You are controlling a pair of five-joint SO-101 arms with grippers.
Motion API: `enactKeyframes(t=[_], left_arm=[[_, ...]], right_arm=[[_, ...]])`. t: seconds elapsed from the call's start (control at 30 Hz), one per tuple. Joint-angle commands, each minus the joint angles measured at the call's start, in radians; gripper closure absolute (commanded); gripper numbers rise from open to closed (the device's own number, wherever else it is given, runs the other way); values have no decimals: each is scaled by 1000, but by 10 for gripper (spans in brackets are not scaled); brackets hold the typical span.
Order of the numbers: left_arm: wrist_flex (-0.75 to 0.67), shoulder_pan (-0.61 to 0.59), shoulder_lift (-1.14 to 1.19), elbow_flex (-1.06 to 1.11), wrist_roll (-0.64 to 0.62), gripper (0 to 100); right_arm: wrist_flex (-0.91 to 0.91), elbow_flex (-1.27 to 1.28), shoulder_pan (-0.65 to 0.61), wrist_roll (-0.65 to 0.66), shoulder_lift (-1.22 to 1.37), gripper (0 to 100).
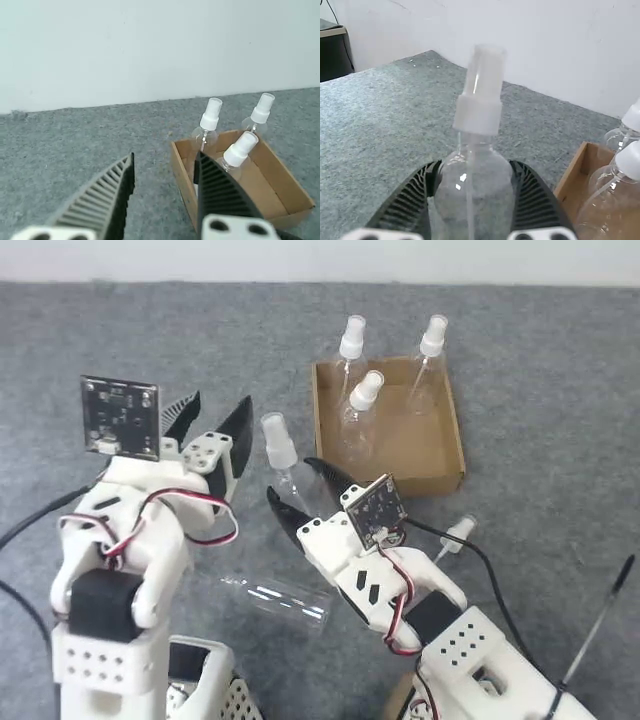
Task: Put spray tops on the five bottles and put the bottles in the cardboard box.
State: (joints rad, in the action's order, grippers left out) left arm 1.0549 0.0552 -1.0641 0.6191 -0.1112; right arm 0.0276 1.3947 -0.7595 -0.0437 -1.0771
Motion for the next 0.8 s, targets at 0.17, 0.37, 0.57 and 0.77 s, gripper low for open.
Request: enactKeyframes(t=[0.17,0.37,0.57,0.77], left_arm=[[-40,0,5,-12,2,821],[17,-8,-3,-5,-17,821],[57,-18,-2,-4,-20,821],[58,-18,-2,-5,-17,822]], right_arm=[[-24,-11,5,-6,-31,993],[-24,-11,5,-6,-31,993],[-24,-9,5,-6,-31,993],[36,-18,5,-6,-33,993]])
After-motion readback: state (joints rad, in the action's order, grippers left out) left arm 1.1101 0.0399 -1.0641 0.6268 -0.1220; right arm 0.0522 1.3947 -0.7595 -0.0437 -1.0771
